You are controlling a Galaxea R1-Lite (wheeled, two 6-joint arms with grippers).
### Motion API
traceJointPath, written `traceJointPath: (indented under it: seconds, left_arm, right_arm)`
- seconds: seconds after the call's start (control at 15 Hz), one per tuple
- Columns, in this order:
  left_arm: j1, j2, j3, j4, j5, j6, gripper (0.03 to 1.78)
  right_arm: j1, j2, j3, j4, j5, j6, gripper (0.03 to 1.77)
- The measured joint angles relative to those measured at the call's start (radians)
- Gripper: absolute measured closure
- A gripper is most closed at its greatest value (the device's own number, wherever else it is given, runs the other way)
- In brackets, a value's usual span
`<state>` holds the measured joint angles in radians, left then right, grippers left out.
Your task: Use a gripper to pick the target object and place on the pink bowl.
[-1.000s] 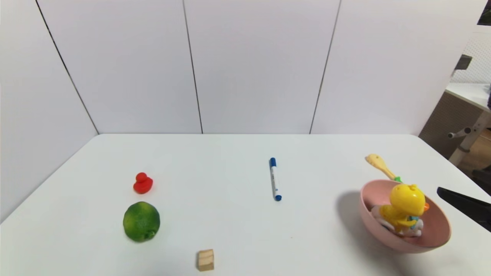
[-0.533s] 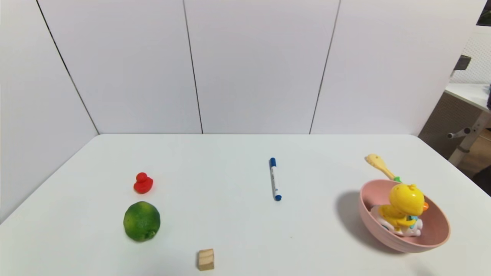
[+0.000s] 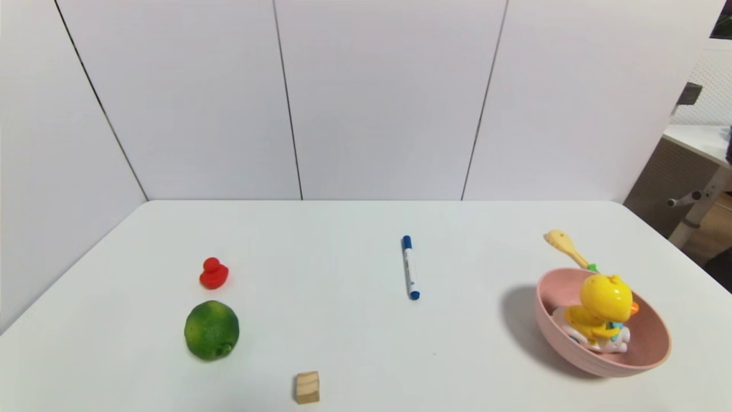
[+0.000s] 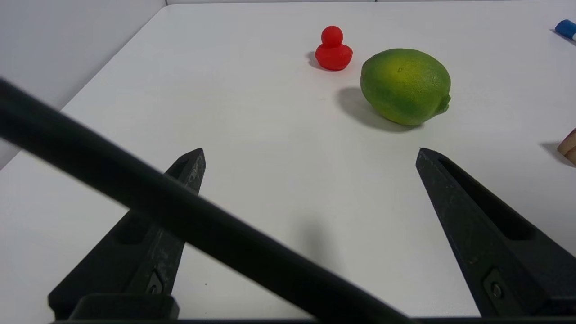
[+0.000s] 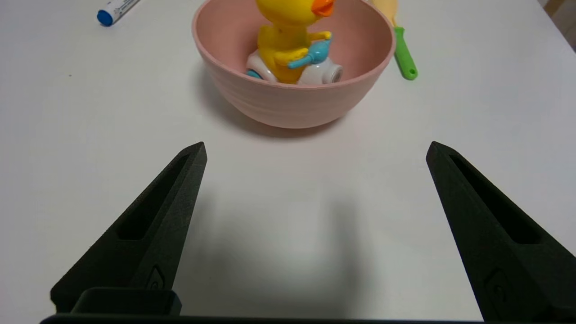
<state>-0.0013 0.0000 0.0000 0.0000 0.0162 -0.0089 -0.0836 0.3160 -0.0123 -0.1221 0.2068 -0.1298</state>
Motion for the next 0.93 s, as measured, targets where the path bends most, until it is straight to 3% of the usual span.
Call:
traceJointPath:
  seconds: [0.2, 0.4, 0.53, 0.8, 0.93]
  left_arm:
    - [0.000, 0.000, 0.000, 0.000, 0.000, 0.000, 0.12]
    - [0.000, 0.000, 0.000, 0.000, 0.000, 0.000, 0.12]
    - [0.000, 0.000, 0.000, 0.000, 0.000, 0.000, 0.12]
    - [0.000, 0.000, 0.000, 0.000, 0.000, 0.000, 0.12]
    - [0.000, 0.000, 0.000, 0.000, 0.000, 0.000, 0.12]
  right_arm:
    - [-0.005, -0.024, 0.002, 0.004, -0.007, 0.008, 0.11]
    - [-0.006, -0.030, 0.003, 0.013, -0.064, 0.020, 0.11]
    - [-0.014, -0.021, 0.000, 0.025, -0.074, 0.023, 0.11]
    - [-0.013, -0.031, 0.009, 0.101, -0.188, 0.022, 0.11]
    - [0.041, -0.036, 0.011, 0.120, -0.201, 0.039, 0.11]
